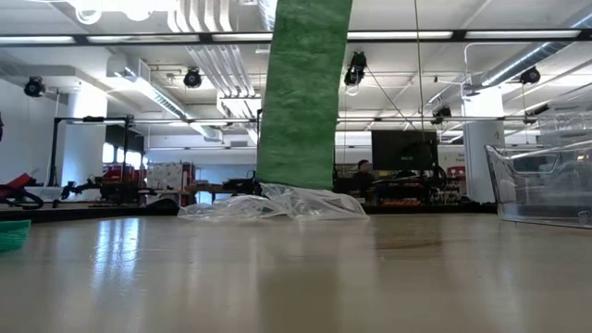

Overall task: Roll bandage
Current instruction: Roll the green bandage

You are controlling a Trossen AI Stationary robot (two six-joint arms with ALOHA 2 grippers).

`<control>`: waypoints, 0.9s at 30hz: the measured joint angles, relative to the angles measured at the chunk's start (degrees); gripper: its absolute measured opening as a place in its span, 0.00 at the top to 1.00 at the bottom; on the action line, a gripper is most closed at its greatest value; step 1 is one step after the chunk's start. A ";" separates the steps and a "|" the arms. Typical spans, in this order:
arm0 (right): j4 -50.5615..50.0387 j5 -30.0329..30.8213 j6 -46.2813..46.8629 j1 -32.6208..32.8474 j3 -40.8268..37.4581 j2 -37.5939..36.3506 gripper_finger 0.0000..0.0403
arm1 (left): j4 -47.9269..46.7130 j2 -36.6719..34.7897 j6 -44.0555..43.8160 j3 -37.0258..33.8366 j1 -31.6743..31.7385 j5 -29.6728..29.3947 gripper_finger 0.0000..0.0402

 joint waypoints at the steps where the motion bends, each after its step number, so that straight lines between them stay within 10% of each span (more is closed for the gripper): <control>1: 0.74 0.00 -0.60 0.02 -0.48 -0.24 0.38 | 0.24 0.00 0.08 0.00 -0.25 -0.03 0.94; 27: 10.03 -0.78 -3.74 -0.13 -7.57 -2.30 0.34 | 4.39 -0.04 3.74 -0.07 -1.39 0.27 0.93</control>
